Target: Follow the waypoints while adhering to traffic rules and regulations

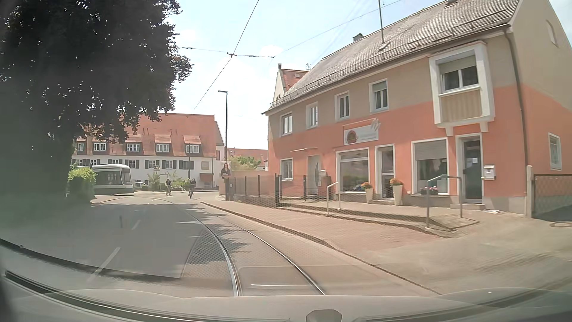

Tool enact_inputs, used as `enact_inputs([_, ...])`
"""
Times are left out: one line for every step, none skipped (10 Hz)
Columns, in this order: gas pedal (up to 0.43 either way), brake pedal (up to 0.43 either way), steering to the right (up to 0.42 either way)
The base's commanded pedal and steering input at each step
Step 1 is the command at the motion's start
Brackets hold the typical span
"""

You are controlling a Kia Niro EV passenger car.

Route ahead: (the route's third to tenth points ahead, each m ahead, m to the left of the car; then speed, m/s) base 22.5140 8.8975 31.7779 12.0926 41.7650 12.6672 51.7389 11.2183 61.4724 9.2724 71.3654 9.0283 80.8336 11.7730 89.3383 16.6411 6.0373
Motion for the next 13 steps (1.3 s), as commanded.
enact_inputs([0.177, 0.0, -0.193])
enact_inputs([0.177, 0.0, -0.193])
enact_inputs([0.177, 0.0, -0.191])
enact_inputs([0.177, 0.0, -0.189])
enact_inputs([0.177, 0.0, -0.188])
enact_inputs([0.177, 0.0, -0.184])
enact_inputs([0.177, 0.0, -0.176])
enact_inputs([0.177, 0.0, -0.165])
enact_inputs([0.177, 0.0, -0.154])
enact_inputs([0.177, 0.0, -0.141])
enact_inputs([0.169, 0.0, -0.125])
enact_inputs([0.169, 0.0, -0.106])
enact_inputs([0.169, 0.0, -0.093])
